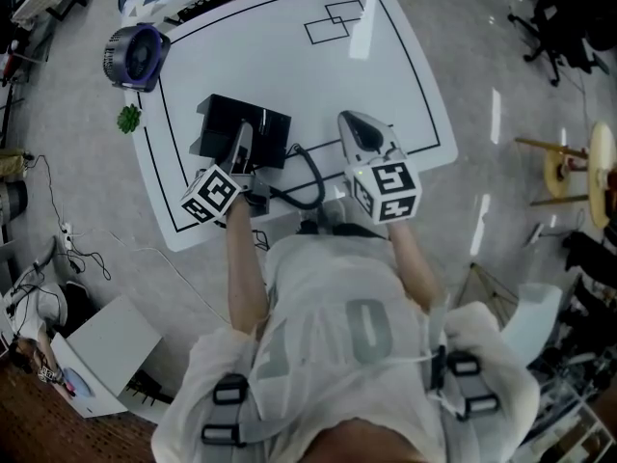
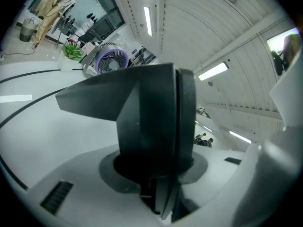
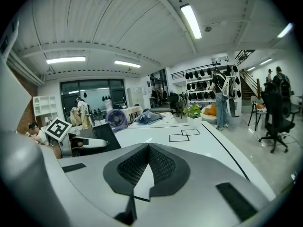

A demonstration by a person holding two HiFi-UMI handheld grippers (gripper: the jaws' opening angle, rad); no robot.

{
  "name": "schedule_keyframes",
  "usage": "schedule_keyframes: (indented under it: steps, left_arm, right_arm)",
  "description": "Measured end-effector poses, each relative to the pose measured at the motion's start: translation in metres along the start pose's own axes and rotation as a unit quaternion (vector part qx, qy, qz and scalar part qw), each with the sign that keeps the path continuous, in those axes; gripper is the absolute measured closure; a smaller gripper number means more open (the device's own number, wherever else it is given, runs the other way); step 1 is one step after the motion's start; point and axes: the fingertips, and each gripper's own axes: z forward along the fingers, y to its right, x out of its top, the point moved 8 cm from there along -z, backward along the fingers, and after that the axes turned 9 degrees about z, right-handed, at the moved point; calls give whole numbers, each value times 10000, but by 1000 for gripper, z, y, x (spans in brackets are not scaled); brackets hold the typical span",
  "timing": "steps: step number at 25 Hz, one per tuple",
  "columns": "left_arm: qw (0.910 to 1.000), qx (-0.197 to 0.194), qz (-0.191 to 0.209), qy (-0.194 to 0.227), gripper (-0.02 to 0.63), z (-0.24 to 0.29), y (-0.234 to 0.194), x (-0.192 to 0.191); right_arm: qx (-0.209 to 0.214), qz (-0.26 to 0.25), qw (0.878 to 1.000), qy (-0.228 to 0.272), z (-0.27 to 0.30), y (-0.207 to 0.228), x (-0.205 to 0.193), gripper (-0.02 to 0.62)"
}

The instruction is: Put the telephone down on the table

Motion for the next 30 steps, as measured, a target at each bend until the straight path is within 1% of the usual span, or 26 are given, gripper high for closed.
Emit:
schedule_keyframes:
  steps: [7,13,19,24,30]
  left_arm:
    - [9997,-11,-242,32,448,0,-6,-3]
    - [9978,-43,-647,142,448,-3,-11,-6]
    - [9963,-57,-840,181,448,-3,-14,-8]
    - [9919,-50,-1233,286,448,-6,-21,-13]
    - [9859,-64,-1616,419,448,-7,-27,-19]
  right_arm:
    - [11,-26,10000,-60,3,-1,-3,589]
    - [26,-59,9999,-103,4,-2,-2,589]
    - [21,-64,9999,-120,3,0,-5,589]
    - [4,-69,9999,-124,2,0,-5,589]
    - [-24,-79,9999,-140,1,-1,-6,589]
